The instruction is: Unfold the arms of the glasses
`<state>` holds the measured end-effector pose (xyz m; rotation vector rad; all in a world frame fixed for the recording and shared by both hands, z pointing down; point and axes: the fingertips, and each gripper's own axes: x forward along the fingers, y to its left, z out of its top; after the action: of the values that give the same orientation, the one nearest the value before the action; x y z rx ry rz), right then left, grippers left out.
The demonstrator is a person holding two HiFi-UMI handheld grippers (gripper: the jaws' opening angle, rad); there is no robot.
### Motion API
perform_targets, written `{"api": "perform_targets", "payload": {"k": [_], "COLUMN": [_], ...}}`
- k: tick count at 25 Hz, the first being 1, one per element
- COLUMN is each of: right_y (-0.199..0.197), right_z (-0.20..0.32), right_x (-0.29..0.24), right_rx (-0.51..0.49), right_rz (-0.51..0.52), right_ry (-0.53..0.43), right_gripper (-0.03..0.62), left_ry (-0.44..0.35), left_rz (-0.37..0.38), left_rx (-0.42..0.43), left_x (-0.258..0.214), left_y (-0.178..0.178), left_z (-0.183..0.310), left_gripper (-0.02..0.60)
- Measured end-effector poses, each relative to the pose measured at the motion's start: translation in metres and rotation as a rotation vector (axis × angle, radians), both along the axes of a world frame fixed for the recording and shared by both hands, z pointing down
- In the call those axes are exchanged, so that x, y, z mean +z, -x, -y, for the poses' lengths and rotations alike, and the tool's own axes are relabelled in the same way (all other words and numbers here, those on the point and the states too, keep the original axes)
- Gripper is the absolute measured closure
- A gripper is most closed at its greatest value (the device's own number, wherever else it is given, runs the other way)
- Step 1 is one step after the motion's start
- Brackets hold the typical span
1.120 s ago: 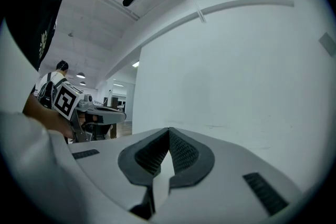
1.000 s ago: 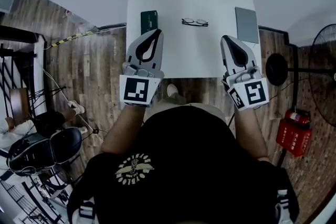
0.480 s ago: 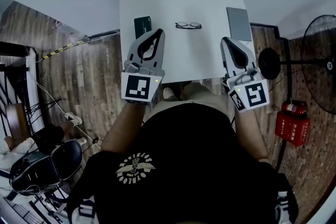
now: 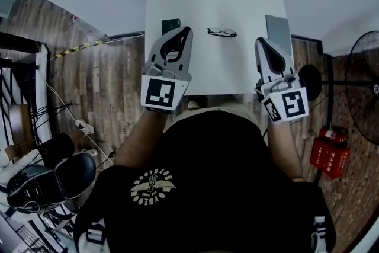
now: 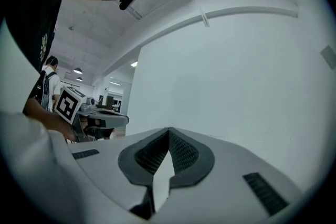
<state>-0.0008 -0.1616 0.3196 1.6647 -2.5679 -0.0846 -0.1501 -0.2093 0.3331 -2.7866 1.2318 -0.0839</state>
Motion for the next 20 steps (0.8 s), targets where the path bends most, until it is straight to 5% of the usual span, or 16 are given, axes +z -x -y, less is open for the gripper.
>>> {"api": "perform_targets", "payload": {"k": [20], "right_y": [-0.026], "right_z": [0.068], "right_x": [0.029], "right_rx": [-0.089], "right_rz": [0.013], "right_ry": [0.051], "right_gripper": [0.595], "left_ry": [0.073], "left_rz": [0.052], "left_rx": [-0.037], "left_x": [0.033], "left_y": [-0.043], "left_z": [0.051], "left_gripper": [0.575]}}
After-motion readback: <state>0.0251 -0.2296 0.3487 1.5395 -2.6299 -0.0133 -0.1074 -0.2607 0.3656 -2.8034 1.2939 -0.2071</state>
